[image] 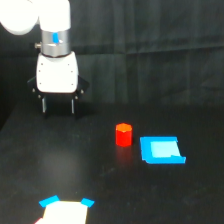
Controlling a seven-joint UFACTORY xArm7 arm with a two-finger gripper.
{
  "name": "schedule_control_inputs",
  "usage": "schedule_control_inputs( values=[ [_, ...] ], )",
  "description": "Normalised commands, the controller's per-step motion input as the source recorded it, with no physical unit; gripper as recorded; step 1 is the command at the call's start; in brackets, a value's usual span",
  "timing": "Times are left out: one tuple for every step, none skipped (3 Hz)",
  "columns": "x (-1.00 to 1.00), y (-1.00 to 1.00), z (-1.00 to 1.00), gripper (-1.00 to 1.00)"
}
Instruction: Pick up the red object from the table
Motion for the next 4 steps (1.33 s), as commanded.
schedule_control_inputs(
  values=[
    [1.0, -0.47, -0.22, 1.0],
    [1.0, 0.18, -0.38, 0.34],
    [1.0, 0.08, -0.15, 0.4],
    [1.0, -0.59, -0.54, 0.79]
  ],
)
